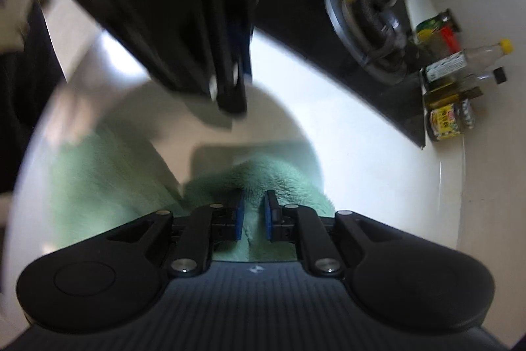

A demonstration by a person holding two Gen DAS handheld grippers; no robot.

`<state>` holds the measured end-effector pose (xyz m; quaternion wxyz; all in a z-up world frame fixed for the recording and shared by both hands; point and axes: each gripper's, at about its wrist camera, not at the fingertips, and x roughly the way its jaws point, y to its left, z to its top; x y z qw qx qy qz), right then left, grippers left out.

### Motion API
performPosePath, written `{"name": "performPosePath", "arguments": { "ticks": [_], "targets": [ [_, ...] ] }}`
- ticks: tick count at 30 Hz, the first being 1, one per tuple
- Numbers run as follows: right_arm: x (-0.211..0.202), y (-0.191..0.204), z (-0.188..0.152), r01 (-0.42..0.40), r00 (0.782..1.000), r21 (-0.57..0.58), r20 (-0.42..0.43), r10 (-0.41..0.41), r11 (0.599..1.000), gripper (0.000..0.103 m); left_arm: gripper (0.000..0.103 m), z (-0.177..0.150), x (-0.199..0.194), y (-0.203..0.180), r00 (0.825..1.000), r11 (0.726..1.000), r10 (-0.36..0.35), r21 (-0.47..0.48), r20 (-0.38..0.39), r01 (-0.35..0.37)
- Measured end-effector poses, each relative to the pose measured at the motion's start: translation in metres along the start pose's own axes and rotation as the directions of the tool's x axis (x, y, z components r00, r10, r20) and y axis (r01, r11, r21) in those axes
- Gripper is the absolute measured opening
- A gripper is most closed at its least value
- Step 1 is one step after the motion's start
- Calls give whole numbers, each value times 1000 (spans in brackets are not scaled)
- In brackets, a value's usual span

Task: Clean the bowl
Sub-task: 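Wipe the towel around the bowl's inside with the right gripper while the left gripper steadies the rim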

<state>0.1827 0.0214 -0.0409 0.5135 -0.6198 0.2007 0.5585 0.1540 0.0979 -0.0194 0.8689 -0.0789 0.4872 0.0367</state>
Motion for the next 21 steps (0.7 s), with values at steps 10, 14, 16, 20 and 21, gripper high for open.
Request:
{"name": "performPosePath", "arguments": {
  "ticks": [10,14,16,20,21],
  "targets": [
    [-26,-12,-16,-158,986,378,5,169,912,11,8,12,8,-2,1000,999,-8,39,-6,8],
    [-68,-8,-36,-274,961,277,103,256,921,12,8,12,9,-2,1000,999,-10,36,-6,10],
    [-72,-4,-41,-318,947,256,123,296,913,12,8,12,9,-3,1000,999,-5,36,-5,5],
    [-57,-2,-40,-347,936,270,159,314,898,12,8,12,9,-4,1000,999,-3,36,-8,3],
    [-49,0,-36,-349,936,279,152,318,895,11,8,12,8,-3,1000,999,-6,34,-10,6]
  ]
}}
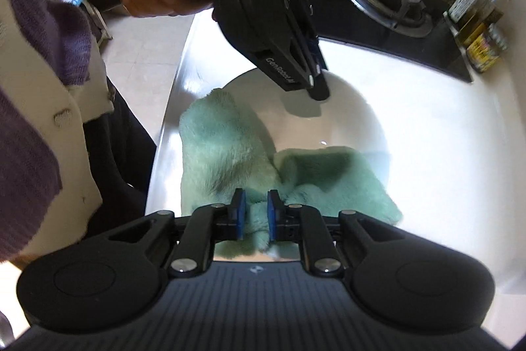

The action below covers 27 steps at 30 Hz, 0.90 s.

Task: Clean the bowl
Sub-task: 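Wipe the towel around the bowl's inside with the right gripper while the left gripper steadies the rim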

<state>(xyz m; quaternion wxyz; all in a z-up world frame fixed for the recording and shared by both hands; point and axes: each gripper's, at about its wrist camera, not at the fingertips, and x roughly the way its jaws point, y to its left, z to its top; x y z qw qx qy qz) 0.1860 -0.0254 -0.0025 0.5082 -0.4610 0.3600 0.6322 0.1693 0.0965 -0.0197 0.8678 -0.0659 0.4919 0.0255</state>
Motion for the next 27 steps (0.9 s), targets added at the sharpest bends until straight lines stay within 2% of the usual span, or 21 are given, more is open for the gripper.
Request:
{"name": "performPosePath", "arguments": {
  "ticks": [5,7,8,10,12,15,17,21,22,23,25,27],
  "targets": [
    [29,-13,19,-3,1000,72,12,2,997,7,7,0,0,1,1000,1000,12,-1,-1,-12],
    [30,-18,18,42,998,107,44,-47,993,8,6,0,-1,1,1000,1000,11,2,-5,-11],
    [33,-21,19,97,993,140,47,-105,985,8,5,0,-1,2,1000,1000,11,3,-7,-11],
    [38,-30,19,161,981,261,66,-184,952,8,4,0,-1,3,1000,1000,8,1,-9,-8],
    [37,-36,18,210,966,331,75,-247,920,8,5,1,-1,5,1000,1000,3,-4,-12,-3],
    [29,-39,13,296,944,401,17,-331,867,8,5,1,-1,5,1000,1000,1,-5,-15,-1],
    [18,-37,8,320,941,371,-16,-339,872,8,5,1,-2,4,1000,1000,4,0,-14,-4],
    [-12,-24,4,282,954,283,18,-299,917,11,5,1,-1,4,1000,1000,5,1,-15,-5],
    [-20,-14,5,285,955,183,34,-295,941,11,5,1,-1,4,1000,1000,5,2,-16,-5],
    [-24,-10,5,301,951,125,40,-308,946,12,5,1,-1,4,1000,1000,5,2,-16,-5],
    [-29,-7,9,376,925,-3,52,-376,926,15,5,1,-1,4,1000,1000,6,5,-16,-6],
    [-28,-13,12,407,913,-50,41,-405,912,21,5,2,-1,4,1000,1000,6,7,-15,-6]
  ]
}}
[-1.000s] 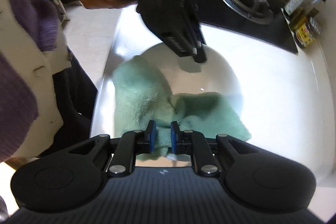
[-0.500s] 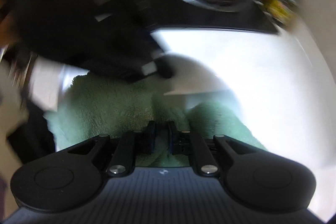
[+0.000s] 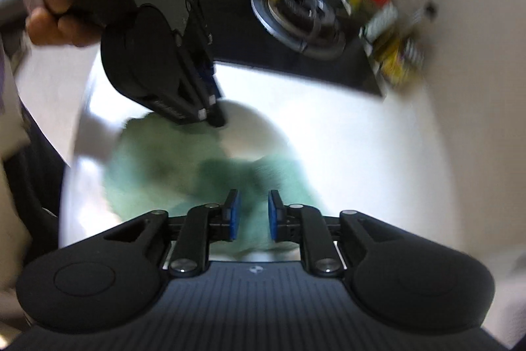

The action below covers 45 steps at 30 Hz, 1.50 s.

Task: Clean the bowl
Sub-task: 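Wipe the towel around the bowl's inside with the right gripper while the left gripper steadies the rim, then keep wiping the bowl's inner wall with the towel in the right gripper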

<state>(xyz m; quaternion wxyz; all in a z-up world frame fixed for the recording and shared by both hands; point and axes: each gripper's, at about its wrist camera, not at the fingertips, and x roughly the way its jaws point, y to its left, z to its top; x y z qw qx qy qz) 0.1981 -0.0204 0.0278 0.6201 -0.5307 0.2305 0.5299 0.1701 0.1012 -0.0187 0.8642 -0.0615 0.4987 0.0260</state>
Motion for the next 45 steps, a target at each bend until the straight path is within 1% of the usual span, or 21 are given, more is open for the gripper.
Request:
{"name": "performPosePath", "arguments": {
  "ticks": [3,5,7,9,10,12,15,17,18,20,23,26,28,30,32,35,36,39,41,43,45],
  "targets": [
    [12,-9,4,-22,1000,-22,-4,22,1000,21,5,0,0,0,1000,1000,0,-2,3,0],
    [23,-11,5,-75,997,-49,-17,74,996,21,5,0,1,1,1000,1000,-1,-3,5,1],
    [34,-10,3,-72,997,-67,-37,70,995,20,5,0,1,1,1000,1000,-2,-5,6,2],
    [42,-6,5,-90,995,-46,-50,88,995,21,5,0,1,2,1000,1000,-4,-11,5,4],
    [45,-2,5,-111,991,-37,-82,107,993,20,5,1,1,2,1000,1000,-5,-13,5,6],
    [51,6,6,-154,977,-18,-154,149,988,7,5,1,2,2,1000,1000,-8,-14,5,9],
    [36,9,7,-209,971,-4,-116,207,978,7,5,2,2,2,1000,1000,-11,-17,4,11],
    [28,5,7,-197,977,37,-79,199,980,12,5,2,2,2,1000,1000,-12,-18,5,12],
    [27,2,7,-182,980,51,-71,185,982,21,5,2,2,2,1000,1000,-13,-17,5,13],
    [26,-2,6,-153,986,79,-56,157,985,30,5,2,2,2,1000,1000,-14,-16,6,14],
    [44,-8,8,-113,987,143,-98,128,983,30,5,2,1,1,1000,1000,-14,-17,6,14],
    [60,-6,12,-147,977,166,-133,170,975,27,5,2,2,2,1000,999,-21,-27,5,21],
    [65,-6,13,-163,973,184,-130,189,969,7,4,3,2,3,1000,999,-25,-35,5,26],
    [62,-3,11,-166,975,190,-115,190,968,6,4,3,1,3,1000,999,-28,-39,4,28],
    [51,5,11,-173,979,135,-88,186,976,5,4,3,1,3,1000,999,-31,-40,4,31],
    [35,6,11,-92,995,80,-28,95,993,5,4,4,1,4,999,998,-36,-44,3,36],
    [28,6,13,-48,999,36,0,48,998,5,4,4,1,4,999,998,-37,-45,3,37],
    [19,13,17,-25,997,-129,75,35,991,5,4,5,1,3,999,999,-37,-40,3,37],
    [22,23,18,-58,992,-287,95,89,956,5,4,6,2,2,999,999,-36,-36,3,36],
    [28,31,17,-84,986,-444,93,139,892,5,4,6,2,5,999,999,-35,-31,6,35],
    [36,32,17,-87,985,-509,87,151,857,5,3,5,2,7,999,999,-38,-27,8,38]
  ]
}}
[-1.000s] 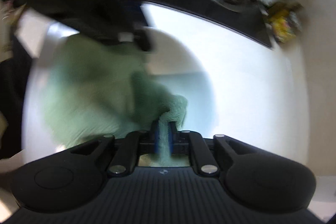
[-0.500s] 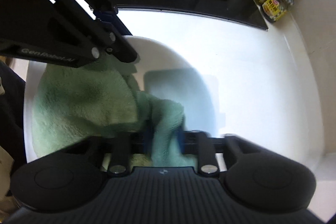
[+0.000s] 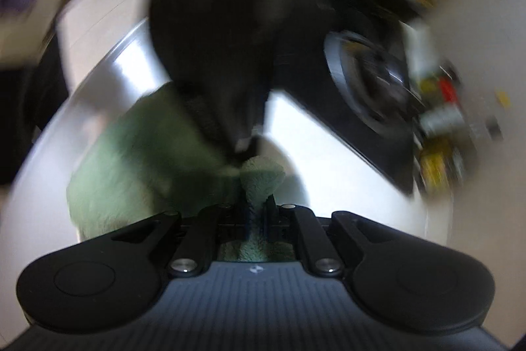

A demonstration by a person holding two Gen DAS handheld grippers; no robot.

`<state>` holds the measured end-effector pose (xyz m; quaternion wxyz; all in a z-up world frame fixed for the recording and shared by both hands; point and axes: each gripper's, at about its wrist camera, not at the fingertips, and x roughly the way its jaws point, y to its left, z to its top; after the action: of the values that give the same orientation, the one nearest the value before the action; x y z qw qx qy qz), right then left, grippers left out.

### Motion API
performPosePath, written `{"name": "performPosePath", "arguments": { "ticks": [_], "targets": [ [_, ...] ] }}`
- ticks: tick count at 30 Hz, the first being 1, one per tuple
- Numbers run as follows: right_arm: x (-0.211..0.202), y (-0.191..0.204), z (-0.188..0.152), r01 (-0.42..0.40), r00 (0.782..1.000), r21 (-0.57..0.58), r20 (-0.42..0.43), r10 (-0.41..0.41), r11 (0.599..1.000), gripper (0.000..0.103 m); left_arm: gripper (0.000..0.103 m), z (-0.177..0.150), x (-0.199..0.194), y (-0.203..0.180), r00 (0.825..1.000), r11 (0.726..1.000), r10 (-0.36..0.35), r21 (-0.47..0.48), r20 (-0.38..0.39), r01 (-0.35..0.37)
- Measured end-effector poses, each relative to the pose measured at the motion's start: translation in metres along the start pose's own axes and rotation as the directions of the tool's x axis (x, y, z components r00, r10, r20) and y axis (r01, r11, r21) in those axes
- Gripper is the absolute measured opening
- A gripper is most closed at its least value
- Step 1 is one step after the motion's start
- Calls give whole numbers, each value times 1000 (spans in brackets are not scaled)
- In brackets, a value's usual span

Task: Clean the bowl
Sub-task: 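Keep wiping the bowl's inner wall with the towel in the right gripper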

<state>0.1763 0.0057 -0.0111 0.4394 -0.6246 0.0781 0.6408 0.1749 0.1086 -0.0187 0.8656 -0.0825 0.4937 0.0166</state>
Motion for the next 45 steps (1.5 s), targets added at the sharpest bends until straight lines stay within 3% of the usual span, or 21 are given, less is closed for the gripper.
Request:
{"name": "performPosePath", "arguments": {
  "ticks": [5,9,12,14,16,18,21,23,25,28,31,34,39,42,45],
  "targets": [
    [16,-7,3,-4,1000,0,-14,4,1000,5,4,-1,0,1,1000,1000,10,19,6,-10],
    [24,6,7,26,990,11,-137,-24,1000,5,5,-2,0,2,1000,1000,19,24,8,-19],
    [29,9,5,38,959,71,-284,-17,997,5,5,-2,1,2,1000,999,27,20,9,-27],
    [26,13,3,21,941,94,-337,12,995,5,5,-2,2,4,1000,1000,29,12,10,-29],
    [17,17,2,-34,929,158,-359,89,987,6,7,0,3,5,1000,1000,26,6,11,-26],
    [7,15,4,-90,927,249,-333,173,964,6,8,0,4,4,999,999,31,12,14,-31],
    [-16,8,3,-209,934,369,-198,297,906,6,8,1,5,4,999,999,34,23,16,-35],
    [-26,5,2,-195,951,407,-143,274,892,6,8,2,6,8,1000,999,24,23,12,-25],
    [-39,-1,-2,-86,981,391,-128,147,916,6,6,1,5,13,1000,1000,12,26,10,-12],
    [-43,-7,-2,10,993,288,-115,24,958,6,6,1,6,17,1000,1000,3,31,7,-3],
    [-35,1,6,115,987,33,-119,-110,993,6,5,0,6,20,1000,999,-6,33,8,6],
    [-10,8,13,163,974,-235,-119,-195,958,6,4,-1,7,23,1000,999,-11,32,8,10],
    [17,34,10,119,956,-507,-175,-237,854,6,4,-2,5,21,1000,999,-5,39,11,5],
    [17,43,2,54,946,-542,-242,-217,839,6,6,-2,5,23,1000,999,-4,36,12,4],
    [21,43,-1,-5,933,-490,-316,-172,872,6,6,-2,6,22,1000,1000,3,29,17,-4]
  ]
}}
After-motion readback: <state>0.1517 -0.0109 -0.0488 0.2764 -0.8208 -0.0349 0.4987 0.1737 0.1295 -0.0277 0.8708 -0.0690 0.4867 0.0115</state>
